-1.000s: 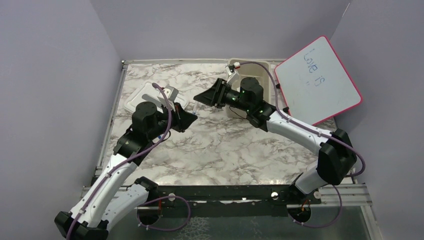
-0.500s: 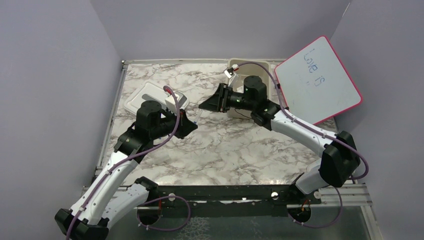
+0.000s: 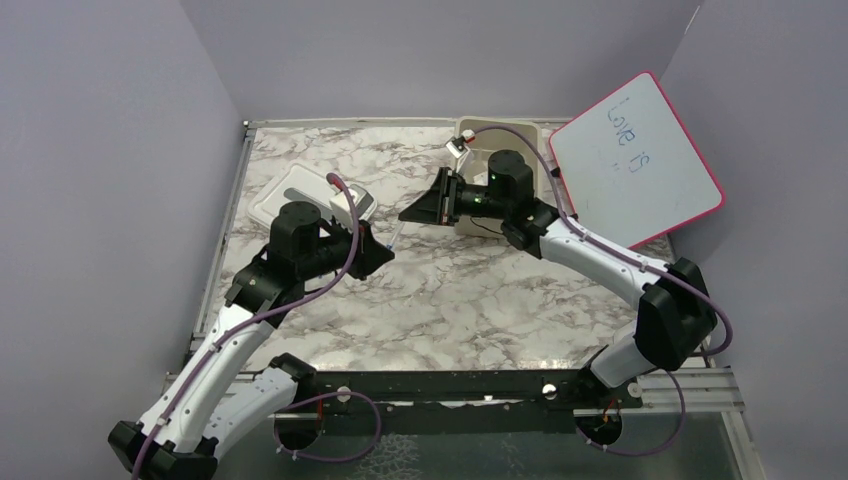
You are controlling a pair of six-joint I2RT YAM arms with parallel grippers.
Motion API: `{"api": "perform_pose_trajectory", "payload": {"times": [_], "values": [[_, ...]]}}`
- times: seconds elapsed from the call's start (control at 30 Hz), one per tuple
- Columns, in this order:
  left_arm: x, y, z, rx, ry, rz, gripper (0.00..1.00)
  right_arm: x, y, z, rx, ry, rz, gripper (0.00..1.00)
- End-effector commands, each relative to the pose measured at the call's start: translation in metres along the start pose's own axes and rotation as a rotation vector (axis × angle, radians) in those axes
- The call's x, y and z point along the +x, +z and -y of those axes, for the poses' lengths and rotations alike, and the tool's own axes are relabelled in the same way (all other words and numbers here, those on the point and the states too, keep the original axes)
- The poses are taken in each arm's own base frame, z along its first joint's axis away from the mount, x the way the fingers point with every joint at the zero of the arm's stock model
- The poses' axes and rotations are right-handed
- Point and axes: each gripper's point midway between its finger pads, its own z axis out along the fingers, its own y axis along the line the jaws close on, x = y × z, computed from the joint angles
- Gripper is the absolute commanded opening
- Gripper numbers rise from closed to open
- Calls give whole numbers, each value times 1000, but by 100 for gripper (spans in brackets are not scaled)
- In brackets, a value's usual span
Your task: Organize the chemistry lab equipment
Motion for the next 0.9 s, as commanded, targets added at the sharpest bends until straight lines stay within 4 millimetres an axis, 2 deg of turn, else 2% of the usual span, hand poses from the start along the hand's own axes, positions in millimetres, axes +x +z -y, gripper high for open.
{"api": "perform_pose_trajectory", "payload": {"times": [0.0,0.13,0.17,0.2,0.3,0.37,0.4,0.5,0.57,0.7,0.87], "values": [[-18,-9,11,36,50,52,0,5,0,-10,-81,29,-35,23],[-21,-9,12,36,47,63,1,3,-2,-15,-128,67,-13,14],[-22,-9,12,37,42,69,7,3,-3,-13,-129,80,1,13],[-24,-10,13,38,36,75,18,1,-4,-13,-133,94,22,12],[-36,-11,11,5,-14,128,60,-9,-12,-15,-160,136,116,12],[-56,-14,4,-51,-73,216,75,-19,-19,-18,-184,160,192,12],[-67,-17,3,-69,-98,261,78,-25,-23,-18,-192,175,234,12],[-99,-27,2,-101,-237,410,81,-40,-35,-27,-243,211,335,12],[-118,-34,10,-38,-318,534,81,-50,-41,-33,-279,236,397,12],[-121,-35,7,9,-503,638,81,-68,-50,-40,-335,327,493,12],[-132,-35,8,51,-565,687,77,-81,-47,-34,-334,415,533,12]]}}
